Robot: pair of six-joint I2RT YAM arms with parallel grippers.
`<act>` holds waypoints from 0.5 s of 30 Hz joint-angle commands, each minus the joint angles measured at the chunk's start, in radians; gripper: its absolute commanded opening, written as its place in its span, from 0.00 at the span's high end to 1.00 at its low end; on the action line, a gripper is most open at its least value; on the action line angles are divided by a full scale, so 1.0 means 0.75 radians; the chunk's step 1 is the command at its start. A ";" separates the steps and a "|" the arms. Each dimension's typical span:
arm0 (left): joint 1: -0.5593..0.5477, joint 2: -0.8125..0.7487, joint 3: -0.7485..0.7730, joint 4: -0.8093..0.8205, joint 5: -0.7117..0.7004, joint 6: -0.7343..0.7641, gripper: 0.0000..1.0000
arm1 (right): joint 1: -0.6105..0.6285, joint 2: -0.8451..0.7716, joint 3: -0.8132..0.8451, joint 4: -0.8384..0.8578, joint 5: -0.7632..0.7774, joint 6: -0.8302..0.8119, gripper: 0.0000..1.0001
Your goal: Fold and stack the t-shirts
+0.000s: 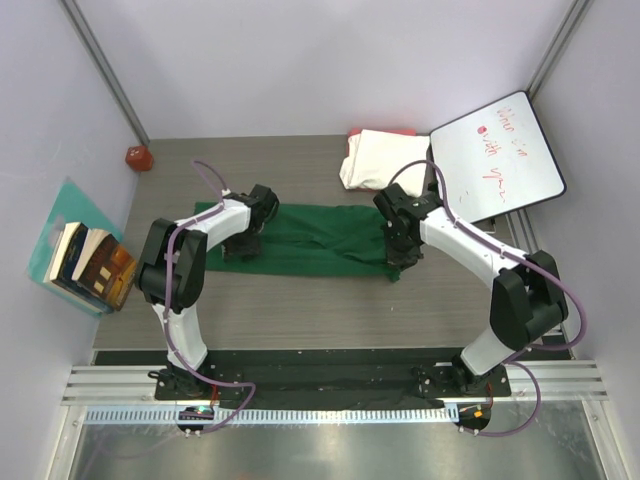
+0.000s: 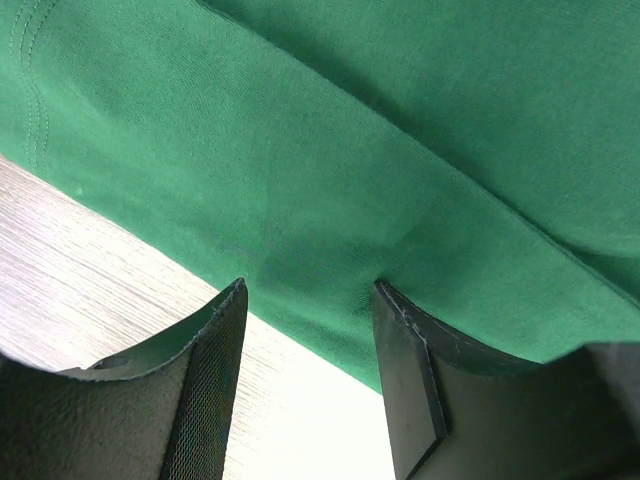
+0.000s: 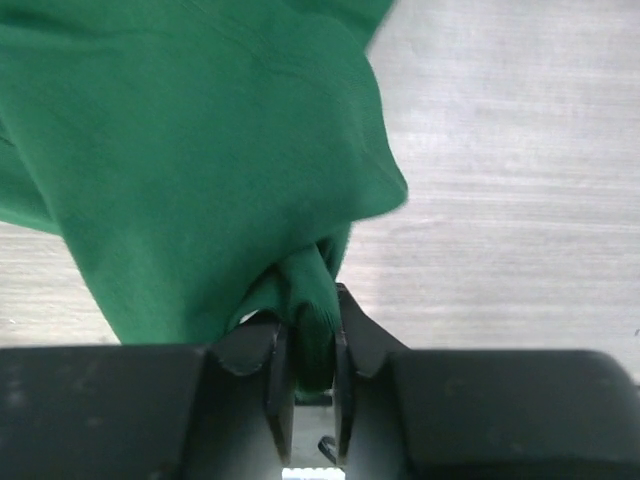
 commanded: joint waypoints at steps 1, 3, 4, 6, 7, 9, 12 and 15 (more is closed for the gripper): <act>0.015 -0.015 -0.033 -0.084 -0.041 -0.001 0.46 | -0.028 -0.109 -0.076 -0.076 0.054 0.037 0.74; 0.013 -0.011 -0.033 -0.078 -0.031 0.003 0.46 | -0.032 -0.109 -0.091 -0.054 0.054 0.039 0.72; 0.012 -0.011 -0.033 -0.076 -0.031 0.003 0.46 | -0.034 -0.105 -0.101 -0.050 0.052 0.035 0.72; 0.012 -0.015 -0.035 -0.074 -0.028 0.005 0.46 | -0.035 -0.095 -0.105 -0.033 0.052 0.035 0.71; 0.015 -0.015 -0.037 -0.076 -0.026 0.005 0.46 | -0.035 -0.097 -0.103 -0.031 0.052 0.031 0.71; 0.015 -0.019 -0.039 -0.070 -0.031 0.007 0.46 | -0.037 -0.097 -0.103 -0.007 0.067 0.029 0.73; 0.015 -0.019 -0.039 -0.070 -0.026 0.009 0.46 | -0.041 -0.105 -0.097 0.020 0.069 0.014 0.91; 0.012 -0.017 -0.037 -0.072 -0.022 0.016 0.46 | -0.043 -0.103 -0.075 0.000 0.073 0.008 0.99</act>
